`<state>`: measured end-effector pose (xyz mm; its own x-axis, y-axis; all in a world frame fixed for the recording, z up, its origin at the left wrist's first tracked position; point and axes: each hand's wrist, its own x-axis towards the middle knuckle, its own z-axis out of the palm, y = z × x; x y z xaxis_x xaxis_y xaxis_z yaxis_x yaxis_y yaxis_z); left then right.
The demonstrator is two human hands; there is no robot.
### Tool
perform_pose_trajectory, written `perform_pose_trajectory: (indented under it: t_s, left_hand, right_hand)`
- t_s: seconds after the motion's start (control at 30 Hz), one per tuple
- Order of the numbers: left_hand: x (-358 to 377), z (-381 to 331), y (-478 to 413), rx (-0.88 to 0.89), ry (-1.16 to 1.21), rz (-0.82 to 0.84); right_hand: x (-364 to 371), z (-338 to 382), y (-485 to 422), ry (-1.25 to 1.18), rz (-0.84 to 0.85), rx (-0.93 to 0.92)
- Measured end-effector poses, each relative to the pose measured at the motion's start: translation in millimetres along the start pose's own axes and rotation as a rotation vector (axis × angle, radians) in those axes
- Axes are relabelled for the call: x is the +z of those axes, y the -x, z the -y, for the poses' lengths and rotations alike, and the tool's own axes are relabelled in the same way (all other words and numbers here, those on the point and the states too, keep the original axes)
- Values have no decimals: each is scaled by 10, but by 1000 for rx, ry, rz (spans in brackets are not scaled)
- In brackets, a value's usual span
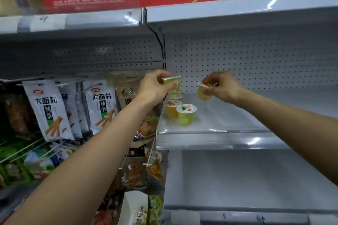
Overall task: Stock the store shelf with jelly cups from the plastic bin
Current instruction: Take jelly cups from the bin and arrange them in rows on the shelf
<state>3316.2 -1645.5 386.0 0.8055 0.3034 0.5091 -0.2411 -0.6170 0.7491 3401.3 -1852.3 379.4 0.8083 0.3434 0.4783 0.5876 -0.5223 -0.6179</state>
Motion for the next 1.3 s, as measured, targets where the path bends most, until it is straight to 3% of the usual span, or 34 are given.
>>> perform_pose_trajectory:
  t_s: [0.4,0.87,1.07,1.3]
  left_hand:
    - [387,289,-610,-14,-5,1]
    - [517,332,-701,-41,2,20]
    - [601,185,-705,-16,-44,1]
    - [555,208,-663,8,-55,142]
  right_hand:
    - [531,-494,-891,10,99,48]
    - [508,-596,-937,80,150,16]
    - [282,-172,-598,-277,255,-197]
    - [339,-324,-467,-266,178,-93]
